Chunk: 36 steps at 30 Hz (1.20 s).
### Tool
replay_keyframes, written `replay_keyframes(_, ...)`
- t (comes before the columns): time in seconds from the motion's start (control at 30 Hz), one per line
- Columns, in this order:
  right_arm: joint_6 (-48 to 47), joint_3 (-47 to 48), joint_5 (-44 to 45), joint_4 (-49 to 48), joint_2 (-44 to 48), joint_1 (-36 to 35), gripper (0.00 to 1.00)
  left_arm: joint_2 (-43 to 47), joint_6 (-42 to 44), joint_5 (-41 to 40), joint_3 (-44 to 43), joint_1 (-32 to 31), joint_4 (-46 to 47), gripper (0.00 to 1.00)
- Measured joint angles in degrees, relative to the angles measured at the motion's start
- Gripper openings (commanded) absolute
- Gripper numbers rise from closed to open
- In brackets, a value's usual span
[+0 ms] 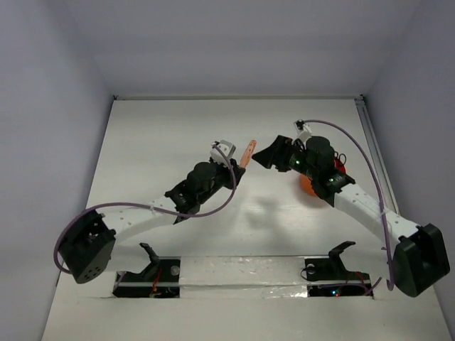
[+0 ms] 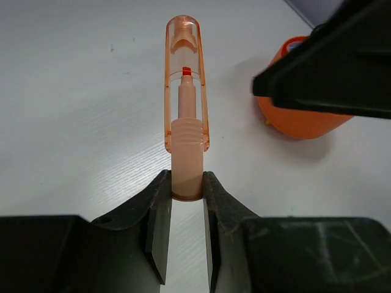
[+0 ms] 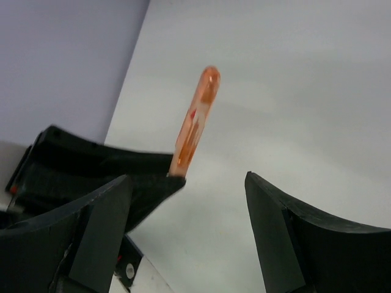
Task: Sort the stationery into containers
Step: Close the pen cap on the pen.
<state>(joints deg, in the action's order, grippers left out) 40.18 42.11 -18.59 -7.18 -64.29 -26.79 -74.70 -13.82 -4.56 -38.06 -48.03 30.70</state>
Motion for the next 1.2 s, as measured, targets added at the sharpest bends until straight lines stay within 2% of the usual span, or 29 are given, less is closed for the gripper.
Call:
replay_keyframes(0.23,-0.28,7.58,3.72,-3.41,-7.10,-5.25,0.81,8.74,-0.44,-7.50,4.79,-4.90,2.10,0.00)
replay_keyframes(0.37,-0.79,9.07,6.54,-4.00,-7.69,-6.60,0.70,11.06,-0.24,-10.25,5.95,-6.08,2.05,0.00)
replay_keyframes(0.57,-1.42,10.93,9.44,-3.80,-8.20,-7.08,0.67,12.00,0.07,-12.68,6.12,-8.04,2.12,0.00)
replay_keyframes(0.77,-1.68,11.41,10.29,-3.72,-8.61,-7.76,0.50,12.44,0.90,-14.53,6.47,-10.19,2.08,0.00)
replay_keyframes(0.83,-1.75,11.74,10.36,-3.54,-8.87,-7.87,0.50,12.66,1.07,-15.21,6.47,-10.78,2.08,0.00)
replay_keyframes(0.93,-1.84,12.37,10.45,-3.61,-9.70,-8.17,0.42,13.09,1.25,-15.80,6.51,-11.10,2.08,0.00)
replay_keyframes(1.07,-1.75,12.39,10.45,-3.48,-10.38,-8.76,0.39,13.44,1.31,-16.31,6.54,-11.13,2.08,0.00)
replay_keyframes(1.1,-1.75,12.39,10.45,-3.45,-10.43,-8.90,0.30,13.44,1.31,-16.46,6.54,-11.13,2.05,0.00)
replay_keyframes(1.17,-1.70,12.39,10.49,-3.52,-10.40,-9.20,0.19,13.44,1.31,-16.55,6.54,-11.13,2.08,0.00)
replay_keyframes(1.2,-1.42,12.39,10.64,-3.63,-10.38,-9.31,0.17,13.44,1.31,-16.52,6.54,-11.13,2.03,0.00)
